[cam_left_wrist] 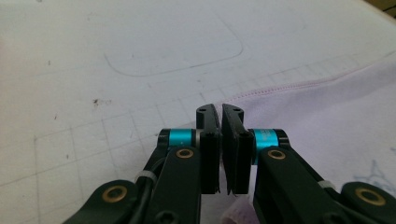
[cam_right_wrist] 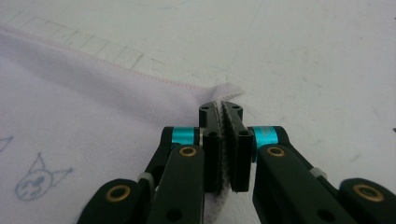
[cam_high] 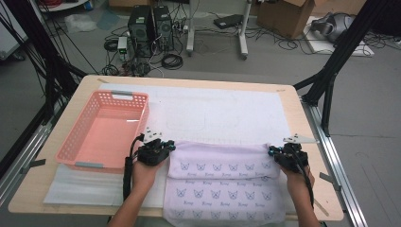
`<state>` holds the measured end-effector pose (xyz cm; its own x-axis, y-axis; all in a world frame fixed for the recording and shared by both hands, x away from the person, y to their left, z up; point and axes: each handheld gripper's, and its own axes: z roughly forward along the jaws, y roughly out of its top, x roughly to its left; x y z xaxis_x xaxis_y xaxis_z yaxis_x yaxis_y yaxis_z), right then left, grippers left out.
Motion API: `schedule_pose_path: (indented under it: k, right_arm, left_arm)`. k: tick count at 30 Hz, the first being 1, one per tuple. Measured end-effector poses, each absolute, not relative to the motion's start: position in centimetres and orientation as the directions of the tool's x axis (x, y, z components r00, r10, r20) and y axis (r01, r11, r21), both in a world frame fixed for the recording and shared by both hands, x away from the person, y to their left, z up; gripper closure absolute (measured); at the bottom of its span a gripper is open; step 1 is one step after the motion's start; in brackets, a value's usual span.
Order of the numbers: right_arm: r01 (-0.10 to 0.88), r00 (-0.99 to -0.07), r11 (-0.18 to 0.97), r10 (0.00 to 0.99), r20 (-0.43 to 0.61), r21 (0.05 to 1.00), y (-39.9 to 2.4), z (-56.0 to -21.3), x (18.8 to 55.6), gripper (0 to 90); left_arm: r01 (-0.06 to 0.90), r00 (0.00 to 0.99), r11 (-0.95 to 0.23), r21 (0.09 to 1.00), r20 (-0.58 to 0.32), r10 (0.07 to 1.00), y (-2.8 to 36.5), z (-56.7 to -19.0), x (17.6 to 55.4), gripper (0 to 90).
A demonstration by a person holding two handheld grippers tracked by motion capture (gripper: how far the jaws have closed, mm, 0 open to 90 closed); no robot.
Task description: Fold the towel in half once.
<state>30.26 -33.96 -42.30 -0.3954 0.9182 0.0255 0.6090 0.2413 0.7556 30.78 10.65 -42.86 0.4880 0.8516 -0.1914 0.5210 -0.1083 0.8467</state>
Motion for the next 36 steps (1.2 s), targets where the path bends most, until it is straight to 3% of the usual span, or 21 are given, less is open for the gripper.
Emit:
schedule_pose_path:
  k: [20,36]
  right_arm:
    - [0.514,-0.438,0.203,0.897,0.051,0.834,-34.7,-41.1,21.1,86.1]
    - [0.537,-0.475,0.199,0.874,0.099,0.82,-35.0,-42.4,16.5,85.1]
  left_arm:
    - [0.424,0.573,-0.076,0.903,-0.202,0.794,12.1,-41.5,22.5,85.2]
    - [0.459,0.583,-0.077,0.885,-0.235,0.777,12.6,-43.0,18.2,85.1]
